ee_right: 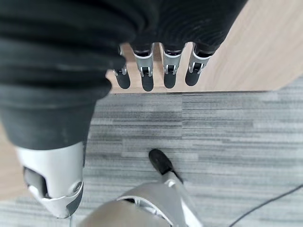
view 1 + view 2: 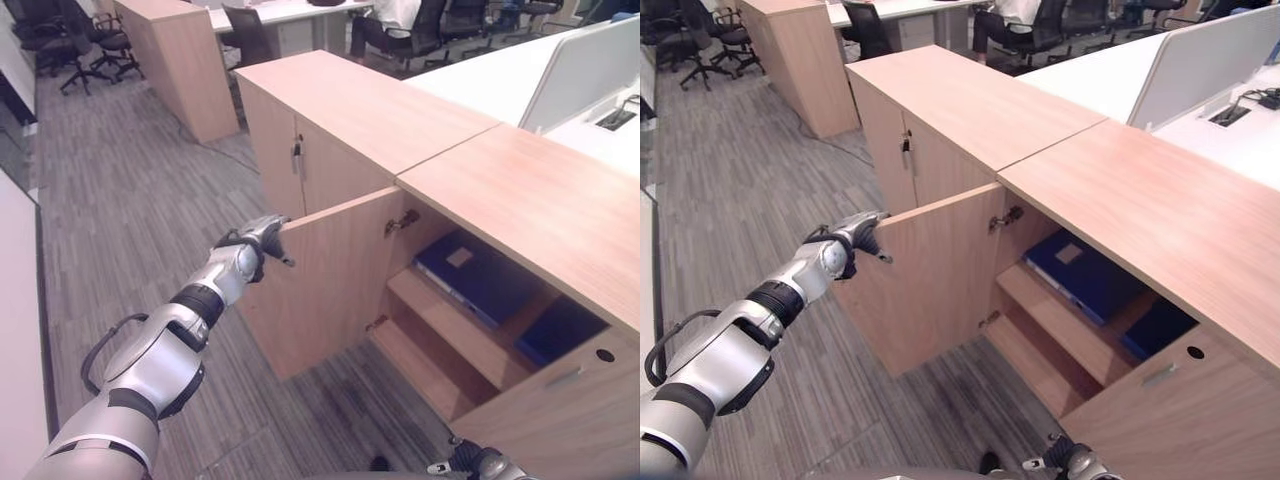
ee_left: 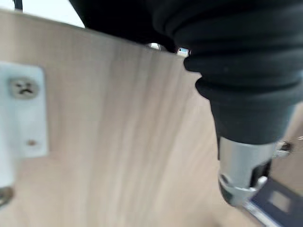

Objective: Put the empty folder in the office cabinet

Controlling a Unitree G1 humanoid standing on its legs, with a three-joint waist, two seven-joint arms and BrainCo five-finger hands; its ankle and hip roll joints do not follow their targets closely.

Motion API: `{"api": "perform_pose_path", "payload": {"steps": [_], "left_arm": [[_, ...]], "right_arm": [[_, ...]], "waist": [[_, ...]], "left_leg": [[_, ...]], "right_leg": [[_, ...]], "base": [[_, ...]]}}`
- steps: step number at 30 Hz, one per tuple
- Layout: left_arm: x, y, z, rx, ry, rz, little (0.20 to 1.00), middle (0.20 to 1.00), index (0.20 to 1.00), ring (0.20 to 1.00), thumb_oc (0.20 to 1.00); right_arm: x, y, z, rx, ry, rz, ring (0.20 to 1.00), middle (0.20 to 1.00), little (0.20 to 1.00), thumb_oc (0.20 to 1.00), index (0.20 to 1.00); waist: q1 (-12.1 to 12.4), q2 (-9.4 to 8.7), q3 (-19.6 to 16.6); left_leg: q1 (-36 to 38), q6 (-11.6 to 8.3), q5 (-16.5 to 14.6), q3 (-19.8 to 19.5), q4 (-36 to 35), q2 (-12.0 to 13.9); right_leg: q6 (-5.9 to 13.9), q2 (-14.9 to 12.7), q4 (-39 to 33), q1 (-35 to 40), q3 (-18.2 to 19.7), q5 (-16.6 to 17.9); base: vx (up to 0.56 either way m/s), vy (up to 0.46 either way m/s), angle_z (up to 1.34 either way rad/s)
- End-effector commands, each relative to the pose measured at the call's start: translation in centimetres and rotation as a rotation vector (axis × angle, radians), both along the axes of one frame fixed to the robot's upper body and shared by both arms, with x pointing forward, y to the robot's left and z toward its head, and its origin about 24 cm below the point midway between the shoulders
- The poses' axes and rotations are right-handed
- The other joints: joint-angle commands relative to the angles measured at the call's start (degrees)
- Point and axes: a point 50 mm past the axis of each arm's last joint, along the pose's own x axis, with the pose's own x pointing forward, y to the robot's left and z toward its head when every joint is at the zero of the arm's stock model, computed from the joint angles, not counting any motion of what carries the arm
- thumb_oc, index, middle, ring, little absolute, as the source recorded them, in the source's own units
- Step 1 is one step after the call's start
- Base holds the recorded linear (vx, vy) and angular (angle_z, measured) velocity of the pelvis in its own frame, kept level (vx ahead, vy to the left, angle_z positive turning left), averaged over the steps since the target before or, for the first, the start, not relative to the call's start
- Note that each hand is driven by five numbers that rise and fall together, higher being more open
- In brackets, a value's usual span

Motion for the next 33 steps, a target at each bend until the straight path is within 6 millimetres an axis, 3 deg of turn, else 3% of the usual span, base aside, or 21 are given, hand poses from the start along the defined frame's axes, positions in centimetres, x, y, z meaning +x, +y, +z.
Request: {"api": "perform_pose_path", "payload": {"steps": [1, 4, 7, 9, 13, 16, 21, 22, 23, 25, 26, 27, 28, 29, 30, 31, 32, 33], "left_arm": [[-1.9, -4.9, -1.8, -0.192, 0.216, -0.219, 1.000, 1.000, 1.000, 1.000, 1.000], [-3.9, -7.0, -0.5, -0.405, 0.274, -0.365, 1.000, 1.000, 1.000, 1.000, 1.000], [-4.8, -7.7, 0.2, -0.541, 0.322, -0.413, 1.000, 1.000, 1.000, 1.000, 1.000], [-7.8, -9.7, 1.6, -0.823, 0.449, -0.549, 1.000, 1.000, 1.000, 1.000, 1.000], [-9.8, -10.9, 2.1, -0.936, 0.530, -0.631, 1.000, 1.000, 1.000, 1.000, 1.000], [-12.0, -12.5, 1.6, -1.073, 0.636, -0.671, 1.000, 1.000, 1.000, 1.000, 1.000], [-13.0, -13.6, 1.3, -1.105, 0.674, -0.693, 1.000, 1.000, 1.000, 1.000, 1.000], [-13.0, -13.9, 1.3, -1.093, 0.670, -0.702, 1.000, 1.000, 1.000, 1.000, 1.000], [-13.0, -14.0, 1.2, -1.097, 0.665, -0.700, 1.000, 1.000, 1.000, 1.000, 1.000], [-12.7, -14.3, 1.0, -1.103, 0.650, -0.692, 1.000, 1.000, 1.000, 1.000, 1.000], [-12.6, -14.4, 1.0, -1.114, 0.644, -0.691, 1.000, 1.000, 1.000, 1.000, 1.000], [-12.6, -14.5, 1.0, -1.115, 0.644, -0.692, 1.000, 1.000, 1.000, 1.000, 1.000], [-12.3, -14.4, 0.9, -1.144, 0.630, -0.677, 1.000, 1.000, 1.000, 1.000, 1.000], [-12.1, -14.3, 1.0, -1.151, 0.616, -0.670, 1.000, 1.000, 1.000, 1.000, 1.000], [-12.1, -14.3, 1.0, -1.151, 0.617, -0.670, 1.000, 1.000, 1.000, 1.000, 1.000], [-11.4, -14.3, 1.0, -1.148, 0.592, -0.630, 1.000, 1.000, 1.000, 1.000, 1.000], [-11.5, -14.4, 1.0, -1.148, 0.593, -0.631, 1.000, 1.000, 1.000, 1.000, 1.000], [-11.2, -14.4, 0.9, -1.153, 0.586, -0.607, 1.000, 1.000, 1.000, 1.000, 1.000]], "right_arm": [[1.0, 1.5, -0.2, 0.010, 0.024, 0.068, 1.000, 1.000, 1.000, 1.000, 1.000], [1.2, 1.8, -0.2, 0.026, 0.018, 0.074, 1.000, 1.000, 1.000, 1.000, 1.000], [1.2, 1.8, -0.2, 0.030, 0.014, 0.071, 1.000, 1.000, 1.000, 1.000, 1.000], [1.4, 2.1, -0.2, 0.041, 0.003, 0.070, 1.000, 1.000, 1.000, 1.000, 1.000], [1.3, 2.3, -0.2, 0.046, 0.003, 0.074, 1.000, 1.000, 1.000, 1.000, 1.000], [1.0, 2.3, -0.5, -0.035, 0.083, 0.263, 1.000, 1.000, 1.000, 1.000, 1.000], [-0.1, 1.9, -0.7, -0.119, 0.215, 0.449, 1.000, 1.000, 1.000, 1.000, 1.000], [-0.4, 1.9, -0.8, -0.161, 0.282, 0.609, 1.000, 1.000, 1.000, 1.000, 1.000], [-1.1, 2.0, -1.0, -0.174, 0.350, 0.719, 1.000, 1.000, 1.000, 1.000, 1.000], [-4.6, 1.9, -1.6, -0.170, 0.546, 0.960, 1.000, 1.000, 1.000, 1.000, 1.000], [-5.8, 2.1, -1.7, -0.151, 0.594, 1.025, 1.000, 1.000, 1.000, 1.000, 1.000], [-5.8, 2.0, -1.7, -0.152, 0.596, 1.025, 1.000, 1.000, 1.000, 1.000, 1.000], [-9.6, 0.5, -1.4, -0.086, 0.674, 1.154, 1.000, 1.000, 1.000, 1.000, 1.000], [-11.1, 1.4, -1.4, -0.026, 0.669, 1.149, 1.000, 1.000, 1.000, 1.000, 1.000], [-11.1, 1.4, -1.4, -0.026, 0.670, 1.149, 1.000, 1.000, 1.000, 1.000, 1.000], [-14.8, 1.8, -1.3, 0.035, 0.751, 1.157, 1.000, 1.000, 1.000, 1.000, 1.000], [-14.9, 1.8, -1.3, 0.035, 0.752, 1.155, 1.000, 1.000, 1.000, 1.000, 1.000], [-16.5, 1.9, -1.1, 0.054, 0.789, 1.119, 1.000, 1.000, 1.000, 1.000, 1.000]], "waist": [[-1.27, -4.16, 0.57], [-0.85, -3.99, 0.39], [-0.70, -3.83, 0.25], [-0.45, -3.66, 0.62], [-0.38, -3.82, 0.72], [0.26, -4.22, 0.91], [1.00, -4.71, 0.88], [1.41, -4.95, 1.00], [1.68, -5.07, 1.20], [1.86, -5.36, 1.31], [1.81, -5.40, 1.32], [1.74, -5.40, 1.22], [1.14, -5.77, 1.47], [0.67, -5.73, 1.62], [0.66, -5.71, 1.53], [-0.11, -5.60, 1.85], [-0.07, -5.61, 1.76], [-0.40, -5.55, 1.72]], "left_leg": [[-1.40, -1.01, -3.12, -0.57, -0.24, -0.50], [-1.57, -0.97, -3.05, -0.86, -0.24, -0.59], [-1.55, -0.99, -3.11, -1.02, -0.24, -0.64], [-1.33, -1.07, -3.22, -1.37, -0.24, -0.71], [-1.75, -1.05, -3.03, -1.72, -0.24, -0.82], [-2.05, -1.10, -2.86, -2.03, -0.24, -0.79], [-2.57, -1.17, -2.47, -2.60, -0.24, -0.69], [-2.65, -1.25, -2.34, -2.81, -0.24, -0.66], [-2.56, -1.35, -2.46, -3.01, -0.24, -0.54], [-2.85, -1.53, -2.32, -3.58, -0.24, -0.49], [-2.94, -1.59, -2.29, -3.77, -0.24, -0.44], [-3.15, -1.55, -2.04, -3.80, -0.24, -0.50], [-3.41, -1.65, -1.90, -4.04, -0.24, -0.50], [-3.62, -1.68, -1.86, -4.08, -0.24, -0.46], [-3.72, -1.67, -1.82, -4.09, -0.24, -0.48], [-3.54, -1.74, -2.17, -3.94, -0.24, -0.38], [-3.76, -1.68, -1.87, -3.95, -0.24, -0.46], [-3.84, -1.68, -1.85, -3.92, -0.24, -0.42]], "right_leg": [[6.74, -4.17, 0.06, 4.65, -0.29, -4.93], [6.86, -4.29, 0.06, 4.68, -0.64, -4.89], [6.89, -4.29, 0.06, 4.77, -0.90, -5.01], [6.92, -4.32, 0.06, 5.14, -1.20, -4.99], [6.91, -4.36, 0.06, 4.93, -1.44, -4.95], [6.73, -4.33, 0.06, 4.81, -1.69, -4.91], [6.34, -4.08, 0.06, 4.71, -1.96, -5.11], [6.15, -3.95, 0.06, 4.76, -2.04, -5.23], [6.05, -3.85, 0.06, 4.91, -2.08, -5.49], [5.72, -3.71, 0.06, 4.90, -2.49, -5.86], [5.66, -3.72, 0.06, 4.89, -2.67, -5.96], [5.63, -3.78, 0.06, 4.70, -2.73, -5.79], [5.52, -3.68, 0.06, 4.57, -2.93, -5.98], [5.54, -3.65, 0.06, 4.25, -2.91, -5.96], [5.54, -3.66, 0.06, 4.16, -2.93, -5.94], [5.64, -3.55, 0.06, 4.20, -2.82, -6.16], [5.61, -3.63, 0.06, 4.01, -2.88, -5.93], [5.61, -3.63, 0.06, 3.94, -2.90, -5.95]], "base": [[0.01, -0.009, 0.05], [0.00, 0.000, 0.00], [0.01, -0.005, 0.08], [0.01, -0.011, 0.12], [-0.01, -0.002, 0.02], [-0.02, -0.009, 0.03], [-0.02, -0.014, 0.04], [-0.03, -0.036, 0.08], [-0.03, -0.049, 0.12], [-0.01, -0.042, 0.13], [-0.01, -0.018, 0.11], [-0.03, -0.026, 0.09], [-0.05, -0.025, 0.02], [-0.04, -0.026, -0.01], [-0.03, -0.015, 0.06], [-0.02, -0.006, 0.10], [-0.02, -0.011, 0.11], [0.00, 0.000, 0.00]]}}
